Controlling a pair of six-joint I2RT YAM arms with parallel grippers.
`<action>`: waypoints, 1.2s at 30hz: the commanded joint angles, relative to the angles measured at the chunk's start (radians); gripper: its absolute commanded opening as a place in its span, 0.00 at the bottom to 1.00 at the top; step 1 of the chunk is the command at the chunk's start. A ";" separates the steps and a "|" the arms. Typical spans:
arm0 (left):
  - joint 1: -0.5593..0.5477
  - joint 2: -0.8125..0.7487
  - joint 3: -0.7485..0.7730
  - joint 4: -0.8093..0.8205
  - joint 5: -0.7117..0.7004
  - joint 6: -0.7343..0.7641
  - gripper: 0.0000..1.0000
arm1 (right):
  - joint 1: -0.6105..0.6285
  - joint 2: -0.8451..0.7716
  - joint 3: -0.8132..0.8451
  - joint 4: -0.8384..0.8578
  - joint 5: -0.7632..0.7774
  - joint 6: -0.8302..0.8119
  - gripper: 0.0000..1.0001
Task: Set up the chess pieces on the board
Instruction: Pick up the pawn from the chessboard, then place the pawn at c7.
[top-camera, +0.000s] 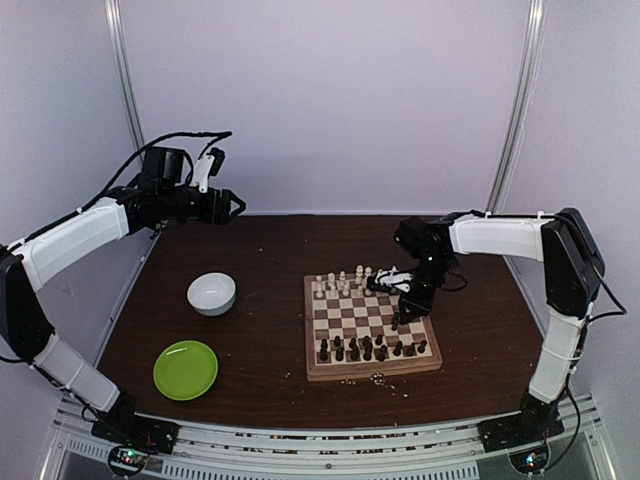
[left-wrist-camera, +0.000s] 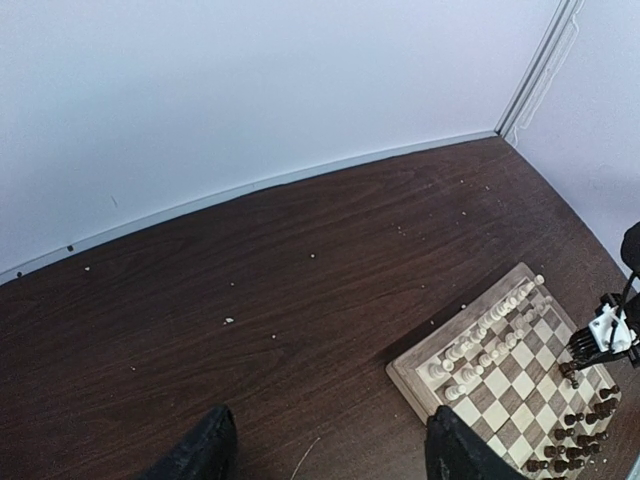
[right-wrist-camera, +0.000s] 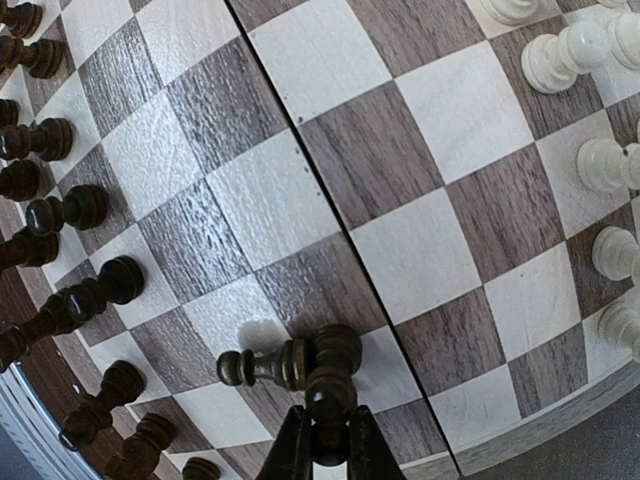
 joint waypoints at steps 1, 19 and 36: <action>0.009 0.003 0.003 0.023 0.017 -0.006 0.65 | 0.004 -0.093 -0.036 -0.002 0.022 0.011 0.08; 0.009 -0.003 0.002 0.023 0.015 -0.006 0.65 | 0.142 -0.081 -0.059 -0.046 -0.053 -0.028 0.09; 0.008 -0.004 0.002 0.023 0.016 -0.007 0.65 | 0.153 -0.036 -0.040 -0.016 -0.009 -0.004 0.11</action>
